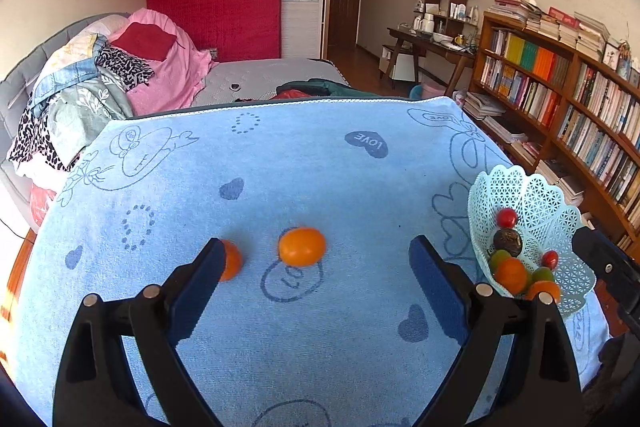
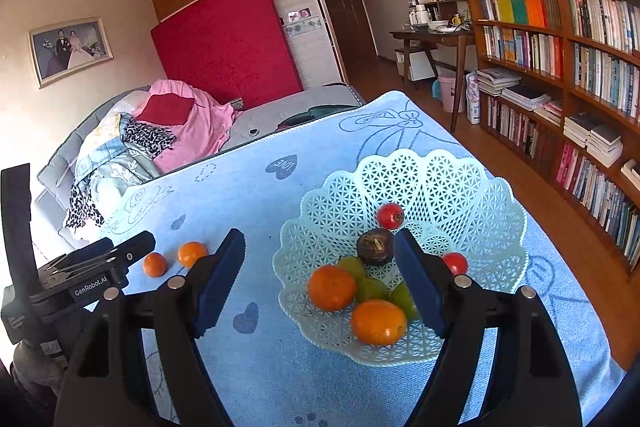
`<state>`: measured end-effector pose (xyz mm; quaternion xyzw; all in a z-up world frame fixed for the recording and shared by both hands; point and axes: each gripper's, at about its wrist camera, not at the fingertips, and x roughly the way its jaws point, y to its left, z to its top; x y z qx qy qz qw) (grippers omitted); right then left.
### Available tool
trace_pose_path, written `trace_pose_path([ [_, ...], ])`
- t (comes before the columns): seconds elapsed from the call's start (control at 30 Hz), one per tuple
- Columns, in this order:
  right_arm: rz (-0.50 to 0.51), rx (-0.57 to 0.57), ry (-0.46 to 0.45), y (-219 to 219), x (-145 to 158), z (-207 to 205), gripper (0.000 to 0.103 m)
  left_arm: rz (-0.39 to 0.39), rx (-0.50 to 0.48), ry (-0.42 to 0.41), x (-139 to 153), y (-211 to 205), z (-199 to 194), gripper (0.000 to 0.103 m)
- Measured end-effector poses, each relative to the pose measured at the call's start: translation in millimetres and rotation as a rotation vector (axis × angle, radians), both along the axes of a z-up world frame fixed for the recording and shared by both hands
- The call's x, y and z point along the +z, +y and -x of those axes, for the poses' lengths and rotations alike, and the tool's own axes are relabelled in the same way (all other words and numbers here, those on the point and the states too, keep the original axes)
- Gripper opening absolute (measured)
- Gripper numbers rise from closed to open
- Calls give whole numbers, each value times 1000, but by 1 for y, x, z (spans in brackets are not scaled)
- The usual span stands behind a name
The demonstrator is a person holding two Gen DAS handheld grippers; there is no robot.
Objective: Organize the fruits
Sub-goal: 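Move both open tools away from the basket toward the two loose oranges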
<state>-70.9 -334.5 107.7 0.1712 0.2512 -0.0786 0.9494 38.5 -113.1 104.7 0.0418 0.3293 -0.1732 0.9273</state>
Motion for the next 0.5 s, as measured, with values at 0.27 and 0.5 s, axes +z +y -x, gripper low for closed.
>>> trace_pose_path([
  [0.27, 4, 44, 18, 17, 2, -16, 79, -11, 69, 32, -16, 34, -13, 92],
  [0.5, 25, 87, 42, 36, -1, -29, 79, -28, 112, 63, -31, 54, -25, 92],
])
